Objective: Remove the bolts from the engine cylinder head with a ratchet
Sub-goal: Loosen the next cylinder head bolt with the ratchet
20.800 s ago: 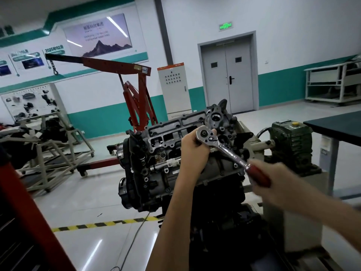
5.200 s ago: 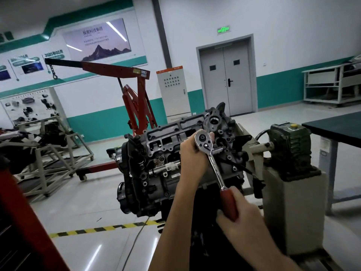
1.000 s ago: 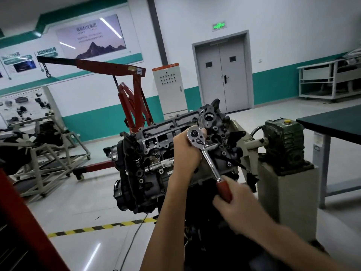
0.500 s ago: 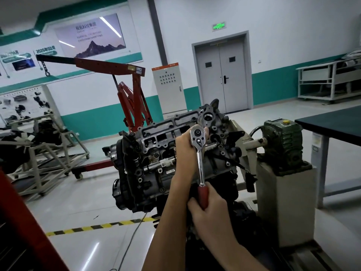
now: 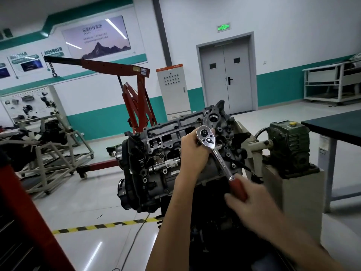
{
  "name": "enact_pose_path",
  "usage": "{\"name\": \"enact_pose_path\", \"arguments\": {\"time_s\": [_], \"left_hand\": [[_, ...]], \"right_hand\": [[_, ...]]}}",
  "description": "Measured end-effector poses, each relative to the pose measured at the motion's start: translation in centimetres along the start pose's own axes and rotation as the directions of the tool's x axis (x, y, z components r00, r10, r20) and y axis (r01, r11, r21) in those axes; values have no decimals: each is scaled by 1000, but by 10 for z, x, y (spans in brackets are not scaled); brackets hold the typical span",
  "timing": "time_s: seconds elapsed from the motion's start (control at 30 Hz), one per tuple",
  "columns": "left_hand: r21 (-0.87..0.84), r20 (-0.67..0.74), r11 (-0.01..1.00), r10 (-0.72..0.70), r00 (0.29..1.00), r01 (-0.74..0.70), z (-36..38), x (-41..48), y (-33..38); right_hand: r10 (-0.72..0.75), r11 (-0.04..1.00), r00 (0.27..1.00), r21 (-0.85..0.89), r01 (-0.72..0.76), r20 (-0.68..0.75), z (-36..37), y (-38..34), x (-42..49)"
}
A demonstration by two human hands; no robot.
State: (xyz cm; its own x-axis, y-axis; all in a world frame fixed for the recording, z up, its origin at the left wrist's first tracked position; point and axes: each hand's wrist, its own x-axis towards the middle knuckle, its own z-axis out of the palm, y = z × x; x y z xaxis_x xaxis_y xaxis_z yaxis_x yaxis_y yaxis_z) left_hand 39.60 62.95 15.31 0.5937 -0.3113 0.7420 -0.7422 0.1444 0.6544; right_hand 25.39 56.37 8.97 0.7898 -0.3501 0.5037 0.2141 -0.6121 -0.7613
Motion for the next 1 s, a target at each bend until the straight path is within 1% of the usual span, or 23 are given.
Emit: {"name": "enact_pose_path", "arguments": {"time_s": [0.03, 0.07, 0.1, 0.17, 0.23, 0.3, 0.37, 0.43, 0.47, 0.5, 0.57, 0.63, 0.67, 0.7, 0.77, 0.8, 0.83, 0.9, 0.93, 1.0], "left_hand": [[-4, -12, 1000, 2, 1000, -2, 0, 0, 1], [-10, -20, 1000, 0, 1000, -1, -1, 0, 1], [-22, -24, 1000, -2, 1000, 2, -3, -1, 0], [-36, -24, 999, -8, 1000, 7, -5, -3, -1], [-23, -18, 1000, -13, 1000, 13, -6, -3, -2], [-24, -13, 1000, -17, 1000, 17, -6, -3, -1], [-17, 16, 1000, -9, 1000, 9, -5, -2, 0], [7, 42, 1000, -4, 999, 4, -5, 0, 0], [11, 35, 1000, -6, 999, 6, -4, -1, 0], [4, 22, 1000, -7, 1000, 6, -3, -1, 0], [-25, -7, 1000, 0, 1000, 0, -1, -4, -1], [-48, -30, 999, 5, 1000, -7, 2, -7, -2], [-53, -41, 999, 8, 999, -10, 3, -7, -1], [-51, -44, 999, 11, 999, -13, 3, -7, -1], [-56, -31, 998, 15, 999, -17, 3, -6, -1], [-59, -23, 998, 15, 1000, -16, 3, -6, -1], [-56, -19, 998, 11, 1000, -12, 3, -6, -1], [-35, -13, 999, 3, 1000, -3, 1, -5, -1], [-30, -12, 1000, 0, 1000, -1, 0, -4, -2], [-25, 1, 1000, -9, 1000, 9, -2, -2, -2]], "right_hand": [[50, 992, 998, 122, -45, -39, 21, -6, -8], [89, 973, 995, 216, -77, -46, 40, -13, -11], [98, 959, 994, 272, -81, -51, 55, -18, -12], [73, 961, 996, 272, -59, -43, 61, -18, -10], [30, 986, 999, 162, -35, 29, 35, -12, -3], [-31, 999, 987, -19, 35, 158, -7, -3, 8], [-67, 968, 957, -214, 132, 283, -50, 0, 27], [-94, 914, 940, -346, 212, 327, -77, -2, 47], [-107, 898, 940, -373, 231, 325, -83, -1, 52], [-100, 900, 943, -375, 221, 316, -82, 1, 53], [-75, 947, 967, -287, 146, 244, -62, 7, 38], [-77, 990, 995, -115, 85, 67, -21, 9, 9], [-48, 999, 999, -17, 48, -10, 3, 6, -3], [-2, 996, 998, 87, 7, -57, 25, 1, -10], [79, 966, 994, 250, -59, -73, 57, -9, -14], [86, 956, 994, 286, -63, -71, 63, -11, -14], [78, 960, 995, 274, -60, -57, 60, -11, -12], [18, 989, 1000, 150, -21, 24, 32, -4, -6], [-16, 997, 995, 74, 8, 102, 10, 0, -1], [-56, 991, 962, -106, 87, 266, -37, 5, 18]]}}
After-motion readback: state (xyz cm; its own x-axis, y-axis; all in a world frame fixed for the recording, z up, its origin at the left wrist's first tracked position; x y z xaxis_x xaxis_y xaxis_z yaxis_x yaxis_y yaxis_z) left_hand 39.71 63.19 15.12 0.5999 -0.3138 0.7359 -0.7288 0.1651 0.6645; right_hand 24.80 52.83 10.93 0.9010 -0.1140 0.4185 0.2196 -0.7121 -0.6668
